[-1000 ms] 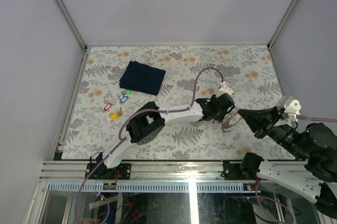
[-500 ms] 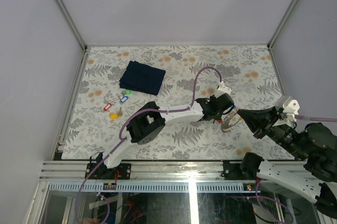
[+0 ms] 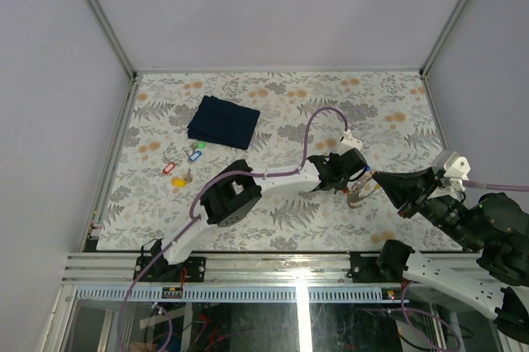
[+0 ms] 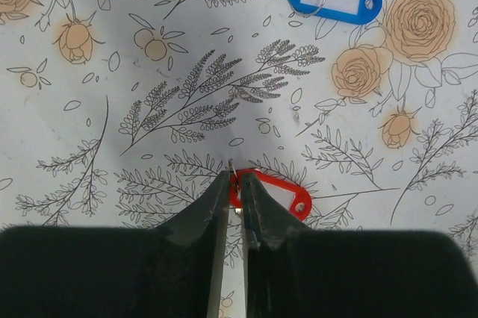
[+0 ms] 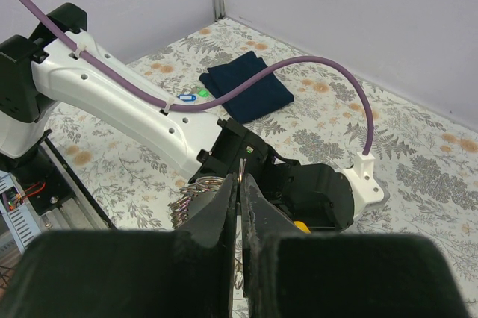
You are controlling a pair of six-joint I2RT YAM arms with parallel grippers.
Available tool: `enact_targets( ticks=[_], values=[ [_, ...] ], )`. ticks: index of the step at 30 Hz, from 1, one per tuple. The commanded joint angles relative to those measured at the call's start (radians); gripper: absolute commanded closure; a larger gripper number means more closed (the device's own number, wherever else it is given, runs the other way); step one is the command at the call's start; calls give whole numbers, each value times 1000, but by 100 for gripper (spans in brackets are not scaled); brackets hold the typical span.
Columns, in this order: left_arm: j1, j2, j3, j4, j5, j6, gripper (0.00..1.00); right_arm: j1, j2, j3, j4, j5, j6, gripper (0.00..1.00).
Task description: Put the keys on the keyring
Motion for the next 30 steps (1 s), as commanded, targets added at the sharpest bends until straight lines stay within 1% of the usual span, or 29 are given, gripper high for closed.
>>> enact_targets(
  ticks=[1, 3, 5, 8, 11, 13, 16, 19, 24, 28, 30],
  values=[
    [2, 16, 33, 21, -8, -6, 90, 4, 12, 2, 57, 8, 1, 97],
    [3, 15, 34, 22, -8, -1, 93, 4, 10, 0, 57, 10, 0, 97],
    [4, 8, 33, 22, -9, 8, 100, 5, 10, 1, 54, 12, 0, 97],
    [3, -26, 6, 45, -16, 38, 100, 4, 13, 5, 48, 21, 2, 97],
    [4, -98, -67, 99, 4, 102, 100, 4, 18, 8, 36, 27, -1, 98],
    [3, -203, -168, 190, 20, 149, 100, 5, 17, 12, 29, 24, -14, 100],
    [4, -366, -345, 324, 54, 215, 100, 5, 4, 6, 34, 2, -41, 100],
    [8, -519, -484, 405, 127, 268, 100, 4, -8, -19, 57, -57, -79, 100],
    [18, -727, -649, 400, 258, 300, 100, 5, -27, -121, 171, -162, -156, 100],
    [18, -957, -779, 372, 282, 297, 100, 4, -27, -205, 296, -256, -222, 100],
    [18, -1078, -848, 360, 292, 320, 100, 5, -1, -222, 343, -288, -198, 100]
  ],
)
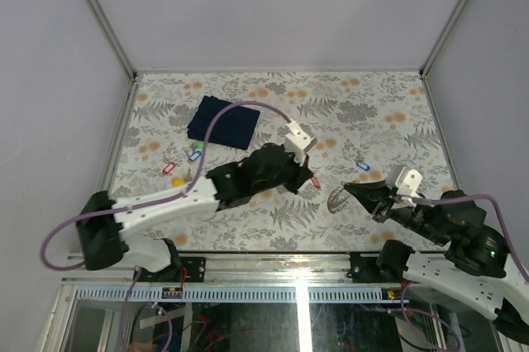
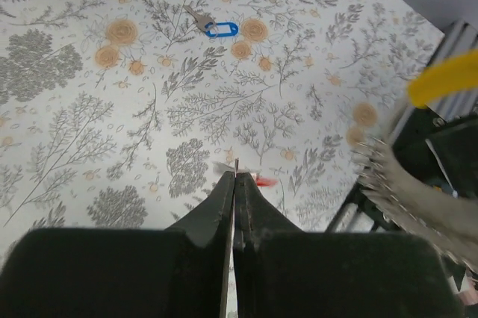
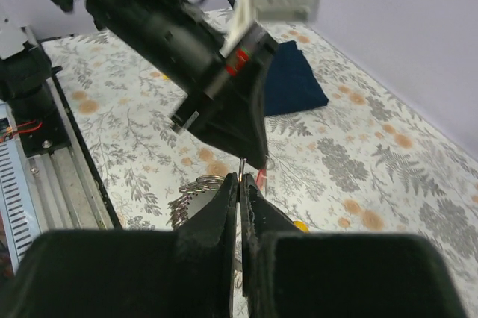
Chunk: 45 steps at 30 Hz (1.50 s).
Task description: Put the keys on the keyring
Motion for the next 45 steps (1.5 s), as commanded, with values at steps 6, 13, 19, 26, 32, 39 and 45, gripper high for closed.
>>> enact_targets(
  ticks=[6, 13, 19, 26, 32, 39, 45],
  values=[
    [8, -555, -273, 23, 64, 135, 100, 4, 183, 55, 212, -308, -9, 98],
    [16, -754, -220, -156, 273, 283, 100, 5, 296, 6, 406, -464, -71, 99],
    [17, -799, -182, -225, 355, 463, 100, 4, 412, -1, 540, -631, -118, 97],
    [17, -793, -150, -267, 362, 673, 100, 4, 481, 46, 530, -707, -131, 98],
    [16, -787, -181, -247, 346, 847, 100, 4, 507, 48, 502, -773, -113, 99],
    [17, -770, -232, -144, 247, 967, 100, -1, 604, 160, 358, -770, -116, 100],
    [17, -765, -264, -112, 224, 948, 100, -182, 638, 120, 481, -1012, 28, 100]
  ],
)
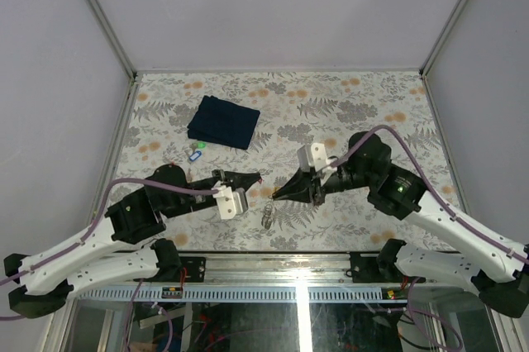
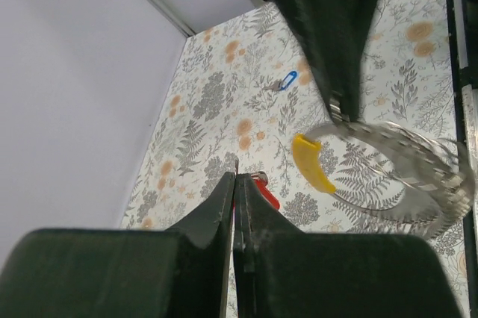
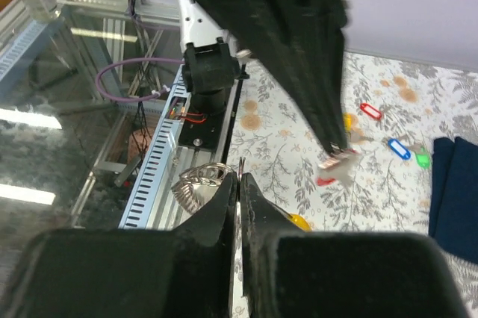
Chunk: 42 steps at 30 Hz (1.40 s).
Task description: Put the keys on the keyring
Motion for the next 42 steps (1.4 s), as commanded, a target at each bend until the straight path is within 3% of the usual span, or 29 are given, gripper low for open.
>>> enact_targets(
  ticks=[1, 7, 11, 13, 18, 23, 30, 42],
  values=[
    [4, -18, -52, 117, -22, 35, 100, -160, 22, -2, 155, -263, 163, 100],
    [3, -70, -141, 199, -3, 165, 100, -186, 64, 26, 91, -371, 110, 100],
    [3, -87, -136, 219, 25, 191, 100, -185, 29, 11, 31, -231, -15, 100],
    [3, -74, -115, 189, 19, 231, 100, -185, -19, -45, 91, -163, -91, 100],
    [3, -60, -146, 234, 19, 288, 100, -185, -131, -274, 445, -111, -175, 100],
    [2, -57, -198, 283, 6, 390, 100, -177, -161, -323, 482, -97, -300, 99],
    [2, -81, -245, 277, 108, 546, 100, -176, -145, -289, 473, -128, -193, 99],
    [3, -91, -236, 258, 166, 579, 100, -177, -10, -151, 440, -235, 129, 100]
  ],
)
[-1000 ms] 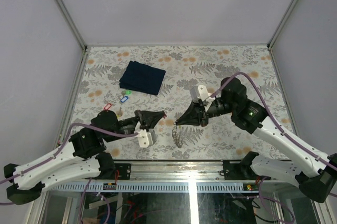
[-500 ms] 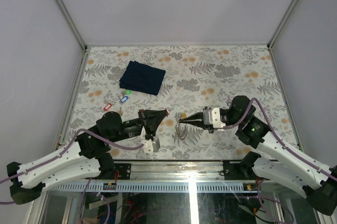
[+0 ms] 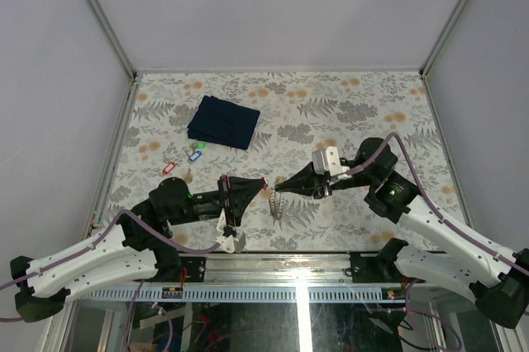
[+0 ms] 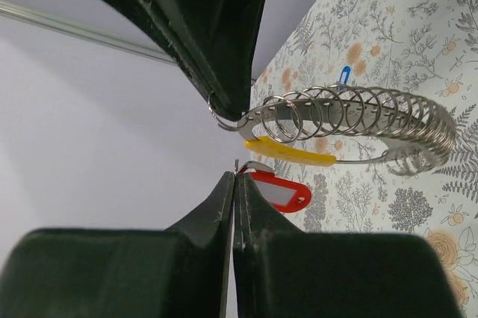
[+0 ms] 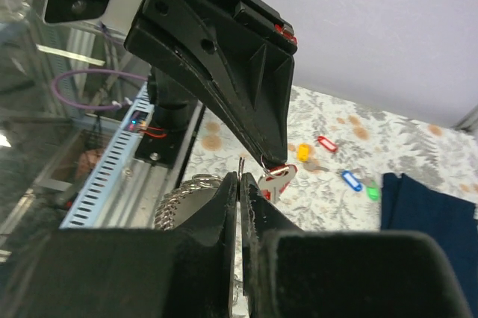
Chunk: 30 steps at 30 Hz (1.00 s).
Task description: Put the keys on the keyring
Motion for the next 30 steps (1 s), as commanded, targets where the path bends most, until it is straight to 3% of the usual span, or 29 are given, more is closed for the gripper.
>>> enact_targets(
  ticks=[1, 5, 30],
  values=[
    [4, -5, 8, 47, 34, 31, 100, 3, 54, 90, 38, -71, 154, 100],
    [3, -4, 10, 40, 31, 29, 100, 3, 96, 140, -41, -93, 153, 100],
    [4, -9, 19, 3, 47, 39, 100, 4, 133, 167, -101, 12, 139, 100]
  ],
)
